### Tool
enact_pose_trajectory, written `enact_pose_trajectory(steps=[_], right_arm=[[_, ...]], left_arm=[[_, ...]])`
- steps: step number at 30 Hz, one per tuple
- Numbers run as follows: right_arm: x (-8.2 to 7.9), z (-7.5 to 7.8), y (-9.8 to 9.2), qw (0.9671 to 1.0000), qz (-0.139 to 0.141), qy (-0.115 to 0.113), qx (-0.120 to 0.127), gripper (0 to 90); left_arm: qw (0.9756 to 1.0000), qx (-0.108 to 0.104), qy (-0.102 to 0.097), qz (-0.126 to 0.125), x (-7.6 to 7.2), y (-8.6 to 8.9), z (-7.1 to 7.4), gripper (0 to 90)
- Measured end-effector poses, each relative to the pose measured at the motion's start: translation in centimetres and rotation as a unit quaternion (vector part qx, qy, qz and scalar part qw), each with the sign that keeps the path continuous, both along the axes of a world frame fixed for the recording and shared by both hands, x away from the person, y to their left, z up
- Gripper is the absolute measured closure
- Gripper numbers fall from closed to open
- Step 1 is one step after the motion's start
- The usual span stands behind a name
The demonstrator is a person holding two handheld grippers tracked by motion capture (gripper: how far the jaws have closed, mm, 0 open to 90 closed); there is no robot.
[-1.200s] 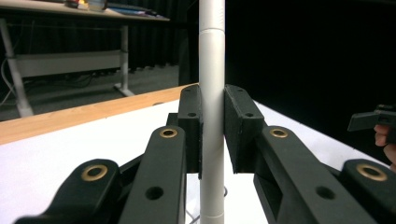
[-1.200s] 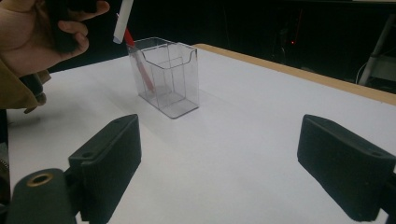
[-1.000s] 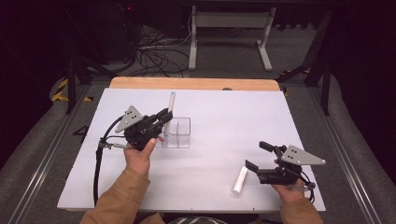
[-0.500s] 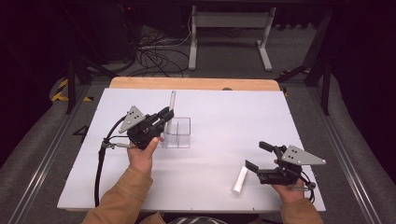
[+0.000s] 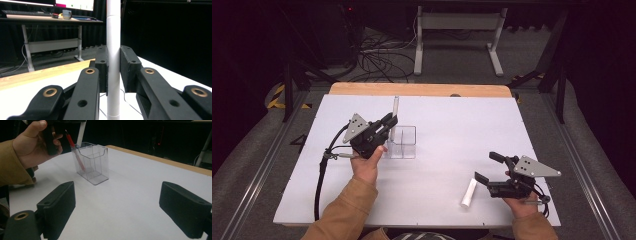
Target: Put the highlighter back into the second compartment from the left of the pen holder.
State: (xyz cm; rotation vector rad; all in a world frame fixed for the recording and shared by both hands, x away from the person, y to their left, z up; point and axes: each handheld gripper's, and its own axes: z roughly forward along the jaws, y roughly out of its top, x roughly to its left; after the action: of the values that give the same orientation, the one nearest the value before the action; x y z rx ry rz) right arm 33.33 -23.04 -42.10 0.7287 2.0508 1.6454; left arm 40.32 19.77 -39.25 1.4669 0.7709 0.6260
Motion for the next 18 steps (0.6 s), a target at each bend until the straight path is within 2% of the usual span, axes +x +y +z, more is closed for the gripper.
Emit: enact_pose_trajectory(steps=[3,8,18], right_arm=[[-0.03,0.01,-0.01,1.0,0.0,0.001,0.0,14.0],[-0.05,0.0,0.02,1.0,0.001,0.001,0.0,14.0],[-0.03,-0.02,0.05,1.0,0.002,0.001,-0.001,14.0]], left_arm=[[1.0,0.004,0.001,0.002,0.14,-0.08,-0.21,78.2],[0.9998,0.015,-0.009,0.009,0.15,-0.4,-0.38,78.2],[0.9997,0.018,-0.004,0.015,0.38,-0.51,-0.68,78.1]])
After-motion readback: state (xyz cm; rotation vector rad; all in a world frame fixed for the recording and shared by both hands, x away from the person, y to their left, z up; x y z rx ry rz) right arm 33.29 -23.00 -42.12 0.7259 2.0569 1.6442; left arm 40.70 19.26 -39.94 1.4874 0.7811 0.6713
